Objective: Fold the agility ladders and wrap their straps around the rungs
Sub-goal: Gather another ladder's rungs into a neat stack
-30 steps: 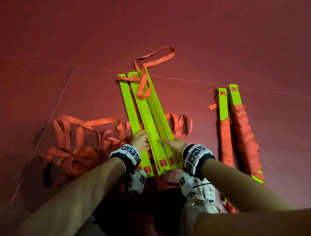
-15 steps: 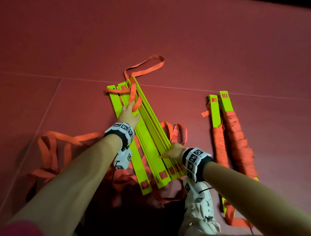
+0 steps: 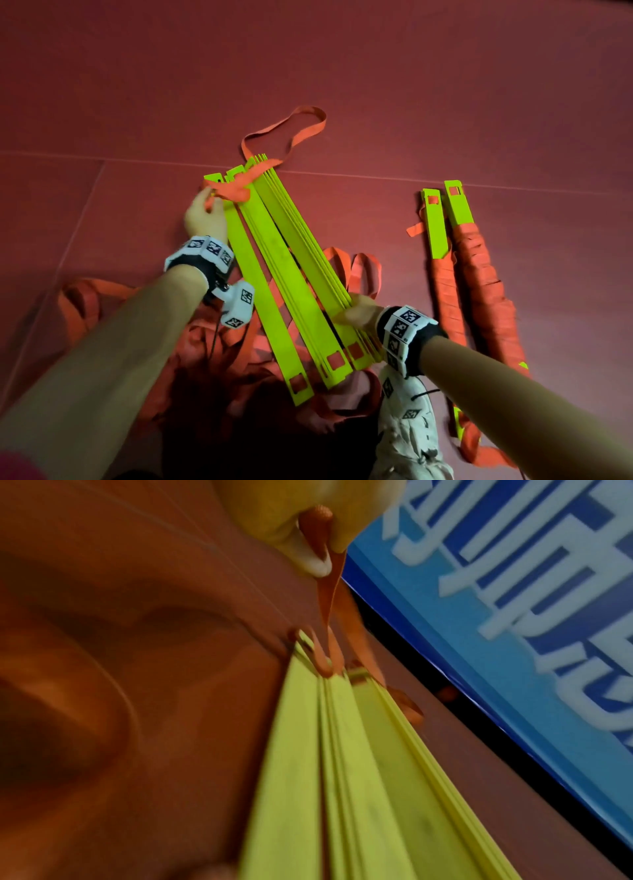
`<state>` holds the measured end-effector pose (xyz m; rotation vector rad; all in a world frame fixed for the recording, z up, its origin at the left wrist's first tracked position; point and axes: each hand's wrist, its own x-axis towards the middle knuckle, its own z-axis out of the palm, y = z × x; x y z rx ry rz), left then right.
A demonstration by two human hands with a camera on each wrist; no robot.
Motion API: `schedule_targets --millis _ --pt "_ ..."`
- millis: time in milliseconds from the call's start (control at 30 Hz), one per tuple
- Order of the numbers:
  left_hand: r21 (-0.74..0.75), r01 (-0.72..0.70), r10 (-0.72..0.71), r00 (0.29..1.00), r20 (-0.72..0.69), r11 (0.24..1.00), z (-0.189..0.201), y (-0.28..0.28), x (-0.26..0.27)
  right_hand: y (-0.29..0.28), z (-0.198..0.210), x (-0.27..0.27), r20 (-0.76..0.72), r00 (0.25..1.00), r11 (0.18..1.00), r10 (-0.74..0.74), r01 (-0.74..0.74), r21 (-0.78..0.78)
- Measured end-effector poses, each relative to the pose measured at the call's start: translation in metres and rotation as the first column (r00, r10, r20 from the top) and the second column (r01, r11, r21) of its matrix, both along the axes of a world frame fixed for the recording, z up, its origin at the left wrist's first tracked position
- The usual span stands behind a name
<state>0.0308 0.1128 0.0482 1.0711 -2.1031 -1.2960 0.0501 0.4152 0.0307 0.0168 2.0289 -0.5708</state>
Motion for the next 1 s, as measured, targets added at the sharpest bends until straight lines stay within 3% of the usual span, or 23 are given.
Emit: schedule_targets --millis 67,167,233,333,433,567,733,867,1000 --pt "-0.011 -0.136 0.135 0.989 -0.065 0.991 0.010 -0.033 0.013 -0.001 0.005 0.003 -0.017 1.000 1.000 0.010 -0.010 0.019" --pt "-0.079 -0.267 0.259 0.961 -0.100 0.960 0.017 -0.076 0.042 -0.004 0.015 0.007 -0.050 0.988 0.984 0.147 -0.141 0.104" --pt "-0.133 -0.302 0.299 0.953 -0.042 0.944 0.021 -0.096 0.064 -0.006 0.023 0.011 -0.076 0.985 0.982 0.158 -0.148 0.118" --pt "-0.182 -0.275 0.305 0.937 0.169 0.944 0.020 -0.112 0.096 -0.006 0.027 0.015 -0.087 0.986 0.986 0.142 -0.133 0.099" --pt "-0.119 -0.169 0.201 0.909 0.366 0.978 0.013 -0.109 0.117 -0.009 0.032 0.022 -0.099 0.992 0.995 0.078 -0.071 0.073" --pt "-0.075 -0.051 0.079 0.899 0.431 0.996 0.006 -0.080 0.124 -0.014 0.035 0.029 -0.123 0.988 0.993 0.088 -0.078 0.084" --pt "-0.017 0.108 -0.089 0.891 0.444 0.994 0.000 -0.028 0.112 -0.016 0.035 0.031 -0.142 0.990 0.997 -0.002 0.013 0.071" --pt "0.139 0.232 -0.268 0.887 0.375 0.963 -0.013 0.030 0.101 -0.017 0.032 0.030 -0.095 0.995 0.998 -0.042 0.047 0.051" --pt "0.325 0.169 -0.285 0.891 0.352 0.930 -0.030 0.082 0.094 -0.019 0.031 0.027 -0.004 1.000 0.999 -0.028 0.028 0.036"
